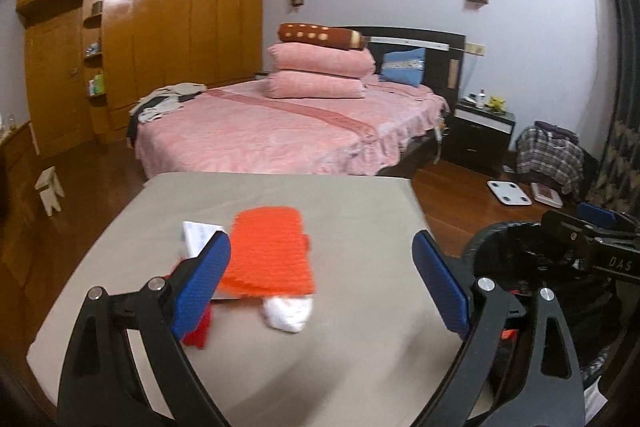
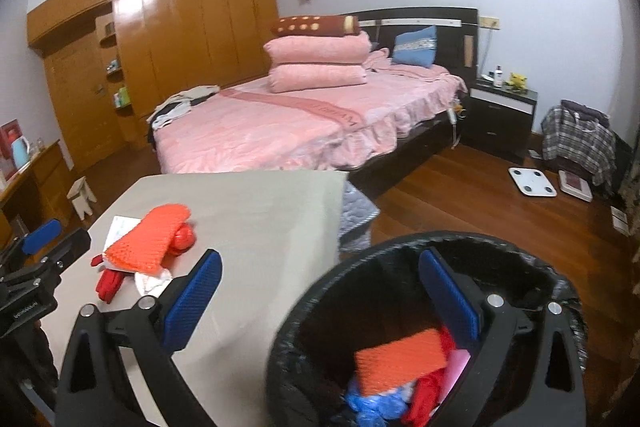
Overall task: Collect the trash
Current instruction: 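Move both tools back toward the remaining items on the table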
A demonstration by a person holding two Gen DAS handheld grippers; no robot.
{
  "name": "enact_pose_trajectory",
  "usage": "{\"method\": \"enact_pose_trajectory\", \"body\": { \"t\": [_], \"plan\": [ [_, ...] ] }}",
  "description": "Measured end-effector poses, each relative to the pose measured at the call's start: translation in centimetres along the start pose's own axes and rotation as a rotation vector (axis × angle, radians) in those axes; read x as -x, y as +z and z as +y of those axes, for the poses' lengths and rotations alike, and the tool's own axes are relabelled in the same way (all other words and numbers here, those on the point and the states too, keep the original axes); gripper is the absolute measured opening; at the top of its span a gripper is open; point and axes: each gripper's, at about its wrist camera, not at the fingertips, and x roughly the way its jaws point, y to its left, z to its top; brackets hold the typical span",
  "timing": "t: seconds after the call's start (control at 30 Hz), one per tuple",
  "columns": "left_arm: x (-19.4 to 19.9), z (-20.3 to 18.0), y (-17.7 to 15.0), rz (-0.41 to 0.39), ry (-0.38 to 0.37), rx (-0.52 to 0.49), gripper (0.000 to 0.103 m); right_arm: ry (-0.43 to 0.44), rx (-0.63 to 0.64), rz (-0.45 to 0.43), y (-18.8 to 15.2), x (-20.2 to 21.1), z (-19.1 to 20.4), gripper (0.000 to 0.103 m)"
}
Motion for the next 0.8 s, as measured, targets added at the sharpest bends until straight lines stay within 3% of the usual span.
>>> {"method": "enact_pose_trajectory", "body": {
  "t": [0.4,0.8],
  "plan": [
    [-0.2,6.5,-0.9,0.008,0.151,0.043,0.089,0.072,0.033,0.036,0.4,-4.3,5.0,0.097],
    [-2.3,12.8,-2.0,0.041,0.243,0.098,0.089,0.175,0.121,0.118,-0.3,-10.6,13.0,0.097]
  ]
}}
